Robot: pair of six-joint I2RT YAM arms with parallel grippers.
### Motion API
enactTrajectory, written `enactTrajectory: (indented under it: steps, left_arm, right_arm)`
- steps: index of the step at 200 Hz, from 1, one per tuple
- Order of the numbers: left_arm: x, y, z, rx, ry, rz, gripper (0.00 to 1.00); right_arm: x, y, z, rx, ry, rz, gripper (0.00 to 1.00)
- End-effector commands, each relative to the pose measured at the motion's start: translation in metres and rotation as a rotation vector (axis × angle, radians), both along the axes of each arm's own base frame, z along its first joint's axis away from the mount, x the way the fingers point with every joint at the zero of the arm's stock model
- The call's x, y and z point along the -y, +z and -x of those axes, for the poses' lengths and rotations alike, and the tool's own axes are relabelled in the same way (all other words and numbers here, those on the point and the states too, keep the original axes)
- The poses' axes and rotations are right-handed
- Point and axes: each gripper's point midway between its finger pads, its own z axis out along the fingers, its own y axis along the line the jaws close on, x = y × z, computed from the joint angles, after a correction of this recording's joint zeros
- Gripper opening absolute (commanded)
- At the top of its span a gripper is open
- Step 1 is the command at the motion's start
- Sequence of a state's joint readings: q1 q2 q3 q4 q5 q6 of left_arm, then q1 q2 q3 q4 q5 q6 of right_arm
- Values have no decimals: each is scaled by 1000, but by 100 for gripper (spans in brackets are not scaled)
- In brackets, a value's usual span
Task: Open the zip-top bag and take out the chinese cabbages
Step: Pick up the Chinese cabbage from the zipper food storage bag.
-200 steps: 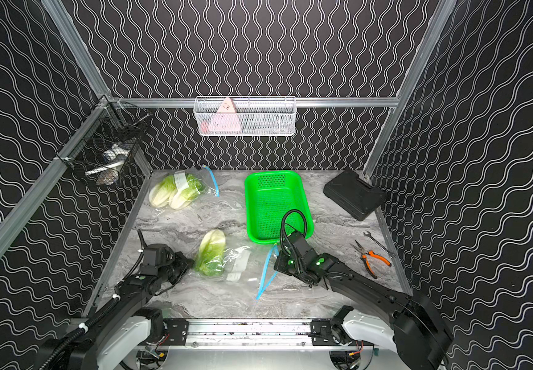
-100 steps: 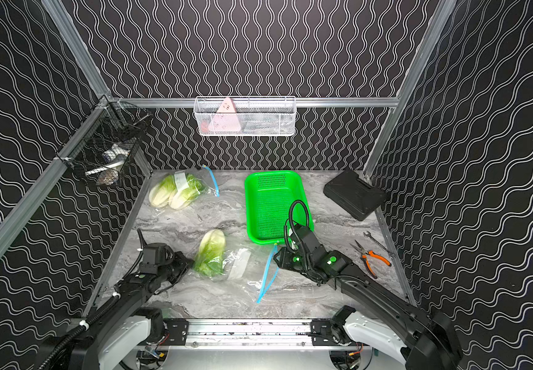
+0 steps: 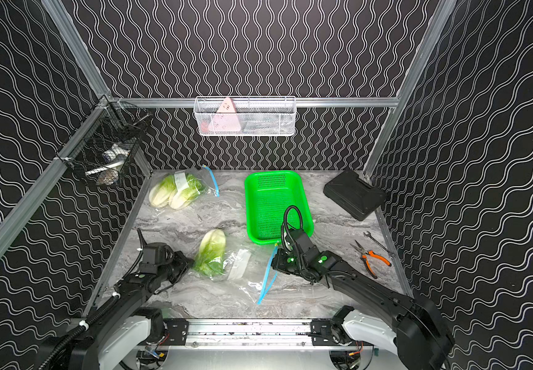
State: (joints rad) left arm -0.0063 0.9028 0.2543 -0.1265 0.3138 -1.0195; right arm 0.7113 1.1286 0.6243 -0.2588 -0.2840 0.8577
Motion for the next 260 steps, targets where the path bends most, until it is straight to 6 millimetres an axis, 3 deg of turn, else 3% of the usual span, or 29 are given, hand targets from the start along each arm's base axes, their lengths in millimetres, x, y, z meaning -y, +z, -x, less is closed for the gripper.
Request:
enactTrajectory:
  steps: [1, 31, 49, 84, 112, 129, 167, 221, 260]
  left_arm:
    - [1, 2, -2, 14, -9, 0, 0]
    - [3, 0, -2, 9, -17, 8, 0]
    - [4, -1, 0, 2, -24, 10, 0]
    - [4, 0, -1, 3, -29, 12, 0]
    - [5, 0, 0, 2, -31, 15, 0]
    - [5, 0, 0, 3, -28, 20, 0]
    - [7, -2, 1, 2, -29, 33, 0]
    - [8, -6, 4, -7, -37, 32, 0]
    - [9, -5, 2, -2, -42, 36, 0]
  right_arm:
    - [-26, 11, -9, 16, 21, -138, 13]
    - [-53, 6, -19, 55, 52, -214, 20]
    - [-75, 13, -24, 126, 100, -253, 25]
    - [-111, 15, -22, 201, 185, -276, 27]
    - [-126, 12, -20, 205, 209, -336, 28]
    - [-134, 16, -17, 227, 235, -367, 38]
    - [-151, -16, -11, 159, 298, -291, 41]
    - [-189, -26, -3, 151, 382, -301, 45]
    - [-194, -28, -5, 169, 392, -282, 55]
